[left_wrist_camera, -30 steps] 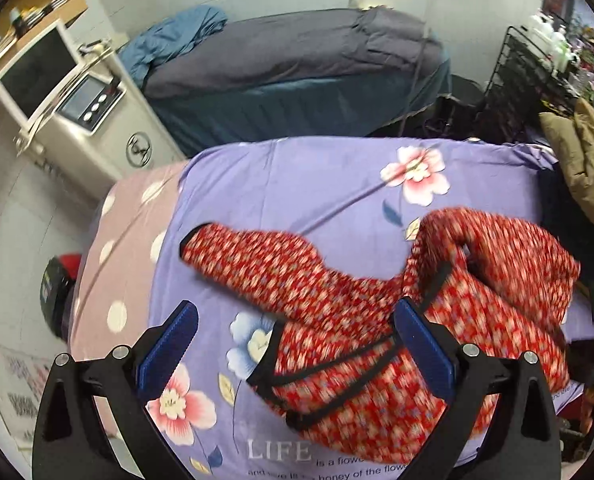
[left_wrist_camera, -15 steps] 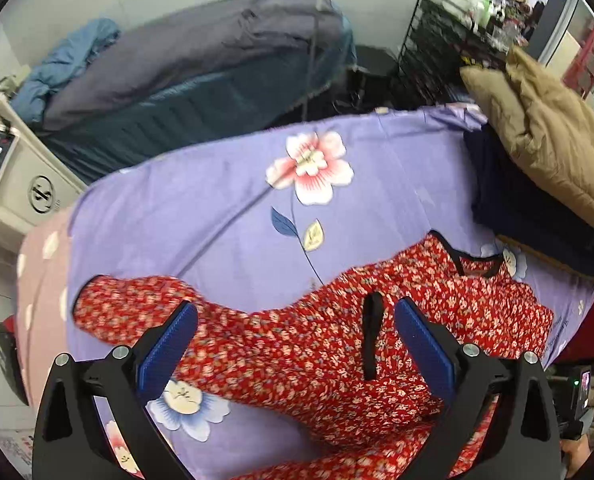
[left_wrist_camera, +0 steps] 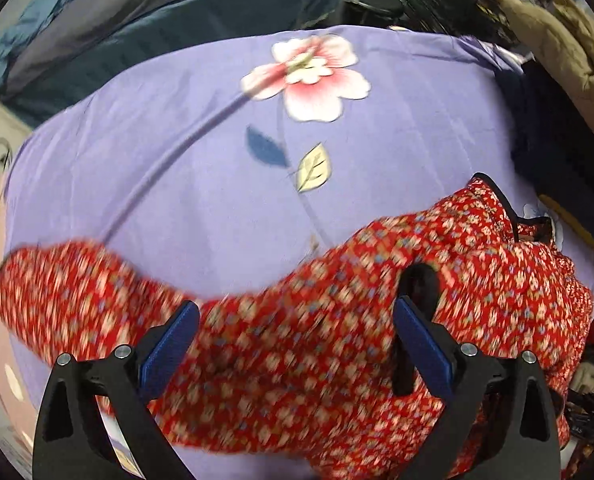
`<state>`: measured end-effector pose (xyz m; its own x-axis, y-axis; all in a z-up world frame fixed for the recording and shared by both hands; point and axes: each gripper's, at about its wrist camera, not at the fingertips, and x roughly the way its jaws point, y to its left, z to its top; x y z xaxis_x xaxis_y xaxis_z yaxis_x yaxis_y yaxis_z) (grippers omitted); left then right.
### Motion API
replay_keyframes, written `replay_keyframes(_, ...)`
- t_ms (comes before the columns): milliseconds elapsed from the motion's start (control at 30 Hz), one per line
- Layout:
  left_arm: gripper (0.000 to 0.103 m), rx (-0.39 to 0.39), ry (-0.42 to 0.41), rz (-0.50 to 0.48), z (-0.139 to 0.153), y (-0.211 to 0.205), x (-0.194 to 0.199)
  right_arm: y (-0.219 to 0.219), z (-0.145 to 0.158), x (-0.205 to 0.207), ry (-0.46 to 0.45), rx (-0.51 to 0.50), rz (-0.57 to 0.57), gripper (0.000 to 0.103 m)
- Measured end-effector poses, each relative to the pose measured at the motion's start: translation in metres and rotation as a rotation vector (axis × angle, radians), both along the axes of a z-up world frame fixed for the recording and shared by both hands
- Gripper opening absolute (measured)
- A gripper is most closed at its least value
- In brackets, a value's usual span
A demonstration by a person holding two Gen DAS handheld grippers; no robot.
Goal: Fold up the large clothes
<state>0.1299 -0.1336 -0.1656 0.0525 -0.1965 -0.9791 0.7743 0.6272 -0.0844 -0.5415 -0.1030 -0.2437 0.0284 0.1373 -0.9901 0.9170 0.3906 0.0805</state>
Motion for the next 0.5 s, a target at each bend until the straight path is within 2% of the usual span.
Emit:
replay_keyframes(200, 0.096, -0.037, 0.031, 0.246, 0.014, 0.109, 0.007, 0.005, -0.027, 0.001, -0.048, 0.084, -0.07, 0.061)
replay_keyframes(267, 0.096, -0.037, 0.091, 0.311, 0.004, 0.135, 0.01, 0.007, -0.03, 0.013, -0.041, 0.095, -0.048, 0.062)
replay_keyframes(367, 0.096, -0.004, 0.206, 0.364, -0.03, 0.145, 0.016, 0.013, -0.026, 0.035, -0.01, 0.077, 0.024, 0.062)
replay_keyframes(500, 0.096, -0.077, 0.195, 0.336, -0.042, 0.121, 0.021, 0.016, -0.011, 0.061, 0.0, 0.047, 0.089, 0.062)
